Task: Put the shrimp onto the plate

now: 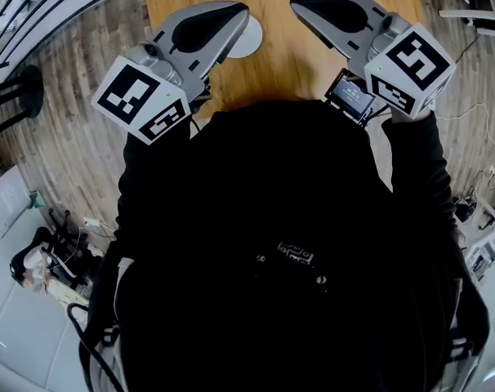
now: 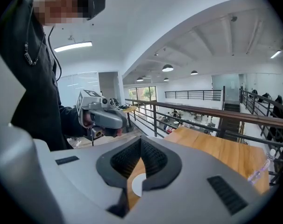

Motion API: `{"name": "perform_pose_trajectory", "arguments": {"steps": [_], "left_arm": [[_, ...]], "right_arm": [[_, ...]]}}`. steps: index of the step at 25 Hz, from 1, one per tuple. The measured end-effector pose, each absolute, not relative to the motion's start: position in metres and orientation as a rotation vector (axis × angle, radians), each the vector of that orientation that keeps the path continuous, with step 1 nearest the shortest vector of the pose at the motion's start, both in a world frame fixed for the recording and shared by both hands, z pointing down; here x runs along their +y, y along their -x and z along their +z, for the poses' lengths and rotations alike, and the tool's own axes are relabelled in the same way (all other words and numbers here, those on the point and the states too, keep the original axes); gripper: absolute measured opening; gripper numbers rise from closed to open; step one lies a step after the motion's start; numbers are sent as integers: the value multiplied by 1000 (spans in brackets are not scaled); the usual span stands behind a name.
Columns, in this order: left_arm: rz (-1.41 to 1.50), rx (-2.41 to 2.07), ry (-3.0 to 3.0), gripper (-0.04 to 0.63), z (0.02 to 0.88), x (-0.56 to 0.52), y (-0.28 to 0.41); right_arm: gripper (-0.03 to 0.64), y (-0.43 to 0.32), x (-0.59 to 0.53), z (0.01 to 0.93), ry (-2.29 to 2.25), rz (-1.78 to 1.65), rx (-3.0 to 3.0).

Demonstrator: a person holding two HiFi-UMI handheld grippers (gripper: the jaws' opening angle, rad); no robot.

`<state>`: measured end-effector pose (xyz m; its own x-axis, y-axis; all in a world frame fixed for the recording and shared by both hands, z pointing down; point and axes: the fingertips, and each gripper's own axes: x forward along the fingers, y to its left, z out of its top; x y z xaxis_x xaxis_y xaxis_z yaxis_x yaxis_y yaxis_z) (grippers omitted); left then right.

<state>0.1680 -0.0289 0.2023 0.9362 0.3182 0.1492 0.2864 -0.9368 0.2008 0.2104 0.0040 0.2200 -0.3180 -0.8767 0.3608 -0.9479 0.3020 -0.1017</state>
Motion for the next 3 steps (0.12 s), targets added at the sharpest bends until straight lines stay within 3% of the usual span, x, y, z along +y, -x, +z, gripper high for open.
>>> {"name": "perform_pose_trajectory", "arguments": {"steps": [3], "left_arm": [[290, 405, -2899, 6, 223, -39, -135]], "right_arm": [[18, -184, -3, 227, -1650, 423, -2320]]}}
